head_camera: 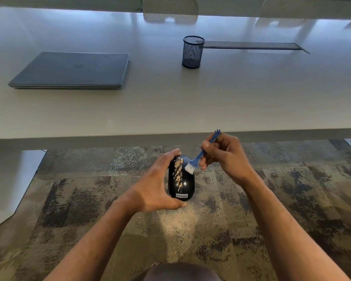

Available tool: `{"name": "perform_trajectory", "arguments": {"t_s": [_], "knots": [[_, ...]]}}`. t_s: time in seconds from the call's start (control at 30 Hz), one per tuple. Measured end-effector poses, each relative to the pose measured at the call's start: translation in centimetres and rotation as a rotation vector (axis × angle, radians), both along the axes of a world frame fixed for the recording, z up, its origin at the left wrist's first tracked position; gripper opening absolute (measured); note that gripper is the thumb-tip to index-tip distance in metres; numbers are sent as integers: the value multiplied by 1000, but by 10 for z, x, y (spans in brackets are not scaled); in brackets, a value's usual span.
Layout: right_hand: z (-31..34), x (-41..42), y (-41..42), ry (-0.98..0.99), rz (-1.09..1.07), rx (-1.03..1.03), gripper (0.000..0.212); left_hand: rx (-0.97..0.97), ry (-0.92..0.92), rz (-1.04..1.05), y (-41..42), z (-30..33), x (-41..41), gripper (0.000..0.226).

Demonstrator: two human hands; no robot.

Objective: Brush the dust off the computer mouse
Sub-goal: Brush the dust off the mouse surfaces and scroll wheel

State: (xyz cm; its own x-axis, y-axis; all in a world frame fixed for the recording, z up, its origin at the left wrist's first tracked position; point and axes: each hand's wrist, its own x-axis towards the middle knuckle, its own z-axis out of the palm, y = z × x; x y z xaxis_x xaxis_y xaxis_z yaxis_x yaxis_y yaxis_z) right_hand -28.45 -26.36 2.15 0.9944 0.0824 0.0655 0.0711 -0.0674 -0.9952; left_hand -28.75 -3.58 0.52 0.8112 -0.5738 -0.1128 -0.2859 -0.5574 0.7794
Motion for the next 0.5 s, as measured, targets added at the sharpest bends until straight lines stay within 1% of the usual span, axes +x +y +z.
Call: {"name": "perform_trajectory", "arguments": {"t_s": [0.23,0.3,0.4,0.5], "knots": [[-9,14,4,-4,-244,-6,12,5,-2,-8,0,1,-6,123],[-8,13,5,-12,-274,23,12,-3,-7,-4,1,1,-6,123],[-3,1,4,-28,-203,65,12,-10,-14,18,2,0,-6,122],[-1,-16,5,-48,-83,87,17,-14,-12,32,4,-2,-5,123]]}}
